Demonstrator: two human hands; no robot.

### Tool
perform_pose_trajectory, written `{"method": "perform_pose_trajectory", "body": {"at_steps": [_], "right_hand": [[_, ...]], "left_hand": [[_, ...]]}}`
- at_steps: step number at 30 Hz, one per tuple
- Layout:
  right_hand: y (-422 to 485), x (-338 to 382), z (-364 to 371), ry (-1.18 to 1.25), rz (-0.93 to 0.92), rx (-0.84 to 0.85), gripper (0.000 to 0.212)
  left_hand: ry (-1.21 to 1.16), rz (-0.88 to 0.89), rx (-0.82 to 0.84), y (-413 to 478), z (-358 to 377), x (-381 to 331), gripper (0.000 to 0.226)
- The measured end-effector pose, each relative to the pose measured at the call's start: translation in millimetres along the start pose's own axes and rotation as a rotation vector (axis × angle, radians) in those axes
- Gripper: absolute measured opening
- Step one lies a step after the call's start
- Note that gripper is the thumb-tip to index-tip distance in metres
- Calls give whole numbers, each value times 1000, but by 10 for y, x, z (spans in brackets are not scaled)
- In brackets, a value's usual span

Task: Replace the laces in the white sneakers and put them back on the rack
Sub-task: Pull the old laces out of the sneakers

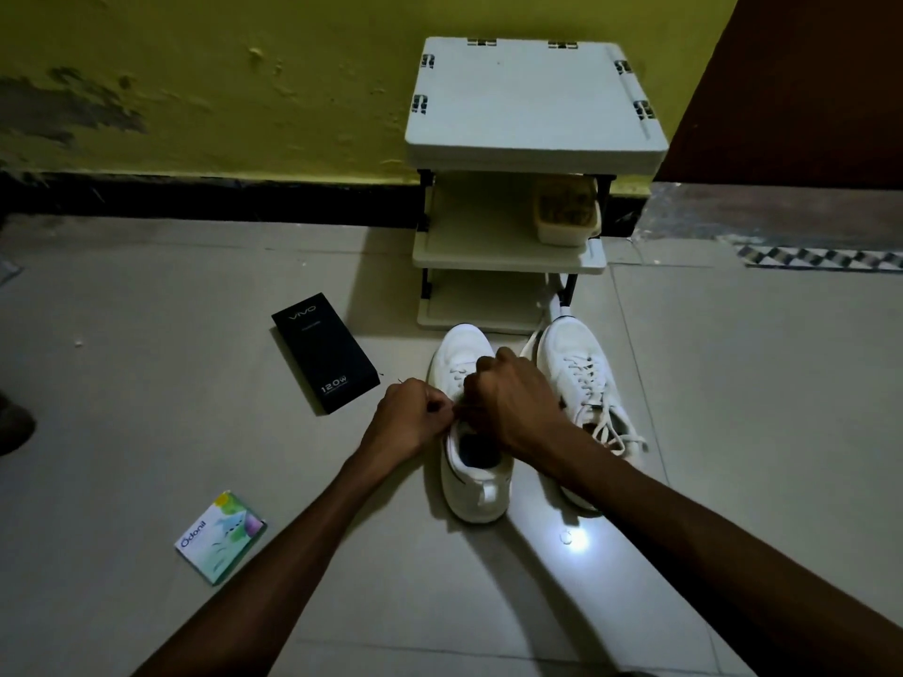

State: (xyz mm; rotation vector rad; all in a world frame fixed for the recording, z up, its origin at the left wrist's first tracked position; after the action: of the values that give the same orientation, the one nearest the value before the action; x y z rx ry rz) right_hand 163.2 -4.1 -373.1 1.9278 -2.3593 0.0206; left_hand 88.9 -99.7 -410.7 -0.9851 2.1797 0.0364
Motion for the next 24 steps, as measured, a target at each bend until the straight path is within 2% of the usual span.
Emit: {"method": "perform_pose_trajectory", "body": {"at_steps": [5,7,9,12,14,17,20,22,24], "right_hand": [[45,63,142,-145,-105,1,16],[54,42,50,-123,-121,-12,20],[98,-195,-201,24,-11,-158,19],[41,-761,-586,365,297,-400,19],[-44,-945,-583,501,432,-474,21],[-40,-792,-289,548,382,-229,11],[-7,-489,-106,519,193,24,21],[3,-276,-59,350,72,78,25],[3,-118,-48,168,15,45,26]], "left_hand": [[17,7,15,23,6,15,24],[26,9,14,21,17,11,21],[31,14,1,1,13,-7,24],[21,25,-16,-26,9,-13,29],[17,21,-16,-42,9,-36,28],[29,20,-21,-43,-13,-77,27],[4,20,-2,-48,-28,-84,24],[5,16,3,-46,-38,-88,22],[23,13,12,-42,-34,-88,23]]}}
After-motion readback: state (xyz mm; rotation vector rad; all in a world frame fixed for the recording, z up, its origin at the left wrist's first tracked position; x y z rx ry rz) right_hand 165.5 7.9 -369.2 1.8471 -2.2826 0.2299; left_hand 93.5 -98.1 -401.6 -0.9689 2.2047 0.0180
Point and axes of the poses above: each hand's wrist, its own y-axis towards the middle knuckle, its own z-axis out of the palm, x = y × z, the point moved 6 cm from there along y, towards the middle knuckle, and after that the axes turned 4 degrees about y, right-handed, at the moved point
